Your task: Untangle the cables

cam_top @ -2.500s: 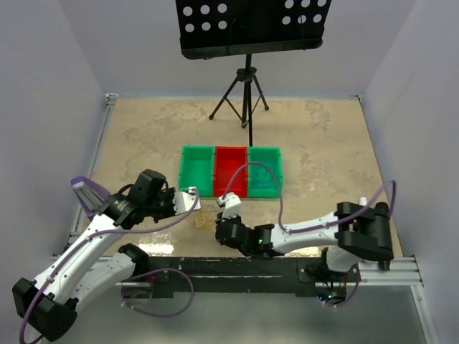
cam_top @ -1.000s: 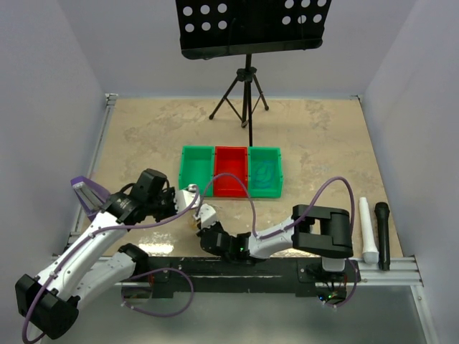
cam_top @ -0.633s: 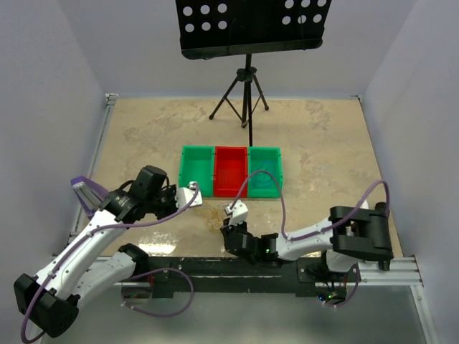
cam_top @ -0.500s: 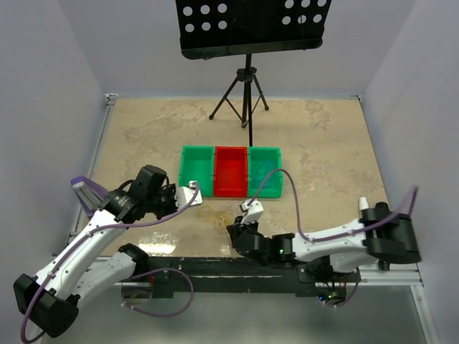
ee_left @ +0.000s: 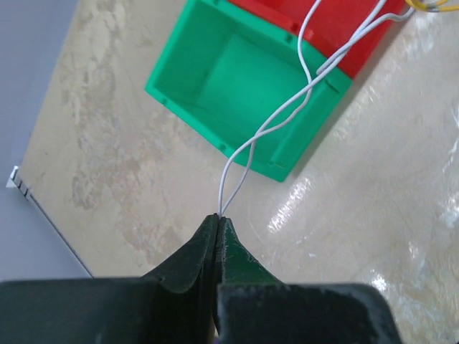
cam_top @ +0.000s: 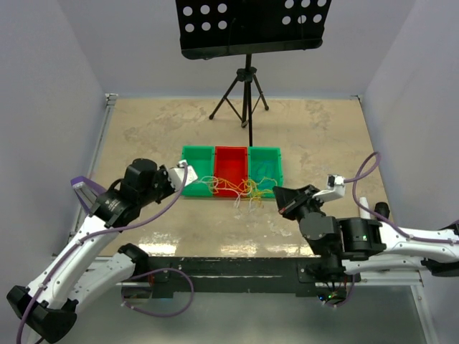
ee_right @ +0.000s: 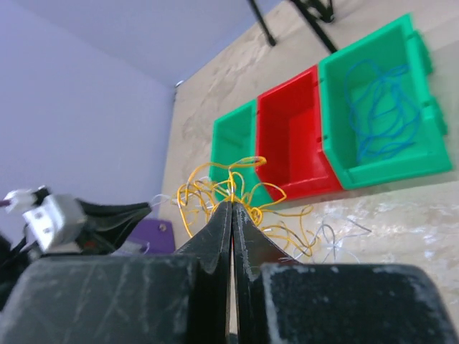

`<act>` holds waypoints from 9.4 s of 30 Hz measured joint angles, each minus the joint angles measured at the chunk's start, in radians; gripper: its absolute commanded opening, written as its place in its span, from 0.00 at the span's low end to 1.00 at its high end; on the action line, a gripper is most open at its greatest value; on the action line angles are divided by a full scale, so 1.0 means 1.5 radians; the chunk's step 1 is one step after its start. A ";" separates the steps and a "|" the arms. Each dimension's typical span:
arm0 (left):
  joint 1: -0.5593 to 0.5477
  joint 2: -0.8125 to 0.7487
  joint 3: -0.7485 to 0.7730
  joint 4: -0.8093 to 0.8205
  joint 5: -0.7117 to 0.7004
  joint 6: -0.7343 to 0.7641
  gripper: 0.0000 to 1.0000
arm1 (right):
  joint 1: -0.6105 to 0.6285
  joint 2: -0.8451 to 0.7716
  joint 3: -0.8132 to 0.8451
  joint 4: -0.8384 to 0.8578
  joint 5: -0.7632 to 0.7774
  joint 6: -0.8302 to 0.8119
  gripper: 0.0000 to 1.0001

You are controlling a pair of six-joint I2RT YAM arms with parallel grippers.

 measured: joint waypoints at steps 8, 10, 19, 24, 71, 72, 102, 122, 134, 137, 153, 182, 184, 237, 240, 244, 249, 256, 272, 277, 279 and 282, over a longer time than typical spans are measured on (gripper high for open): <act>0.000 -0.041 0.052 0.047 -0.065 -0.081 0.00 | -0.065 0.132 0.140 -0.322 0.088 0.175 0.00; 0.000 -0.053 0.063 0.059 -0.097 -0.099 0.00 | -0.095 0.151 0.143 -0.352 0.096 0.178 0.00; 0.000 -0.138 0.064 0.107 -0.258 -0.094 0.00 | -0.253 0.109 0.145 -0.390 0.119 0.131 0.00; 0.000 -0.160 0.055 0.108 -0.293 -0.056 0.00 | -0.294 0.024 0.185 -0.404 0.148 0.102 0.00; 0.000 -0.190 0.189 -0.142 0.274 0.139 0.00 | -0.314 0.468 0.247 0.367 -0.167 -0.549 0.00; 0.000 -0.190 0.189 -0.142 0.274 0.139 0.00 | -0.316 0.481 0.248 0.369 -0.169 -0.551 0.00; 0.000 -0.173 0.270 -0.130 0.322 0.137 0.00 | -0.354 0.661 0.156 0.388 -0.281 -0.441 0.00; 0.000 -0.173 0.270 -0.130 0.337 0.137 0.00 | -0.355 0.597 0.179 0.377 -0.364 -0.441 0.54; 0.000 -0.173 0.270 -0.127 0.344 0.137 0.00 | -0.260 0.555 0.014 0.497 -0.522 -0.474 0.56; 0.000 -0.172 0.270 -0.127 0.344 0.137 0.00 | -0.242 0.595 -0.009 0.506 -0.563 -0.474 0.57; 0.000 -0.172 0.270 -0.130 0.344 0.140 0.00 | -0.133 0.651 -0.010 0.721 -0.606 -0.570 0.64; 0.000 -0.151 0.342 -0.057 0.307 0.071 0.00 | -0.134 0.781 0.004 0.857 -0.553 -0.499 0.00; 0.000 -0.162 0.341 -0.019 0.279 0.058 0.00 | -0.131 0.728 -0.040 0.831 -0.522 -0.466 0.00; 0.000 -0.109 0.209 0.334 0.133 0.040 0.00 | -0.109 0.228 -0.175 0.042 -0.195 0.241 0.00; 0.000 -0.083 0.155 0.343 0.153 0.026 0.00 | -0.107 0.223 -0.176 0.047 -0.196 0.237 0.00; 0.000 -0.048 0.101 0.365 0.164 0.024 0.00 | -0.104 0.211 -0.187 0.049 -0.196 0.239 0.00; 0.000 -0.009 0.078 0.410 0.164 0.024 0.00 | -0.103 0.195 -0.210 0.049 -0.200 0.244 0.00; 0.000 -0.006 0.049 0.489 0.153 0.027 0.00 | -0.103 0.185 -0.222 0.049 -0.202 0.246 0.00; 0.000 0.016 -0.122 0.618 0.047 0.052 0.00 | -0.100 0.181 -0.222 0.065 -0.204 0.241 0.00; 0.000 0.045 -0.194 0.650 -0.018 0.063 0.00 | -0.100 0.179 -0.222 0.064 -0.204 0.241 0.00; 0.000 0.054 -0.214 0.658 -0.041 0.070 0.00 | -0.100 0.177 -0.222 0.064 -0.204 0.241 0.00; 0.000 0.059 -0.235 0.661 -0.058 0.081 0.00 | -0.100 0.174 -0.222 0.063 -0.204 0.241 0.00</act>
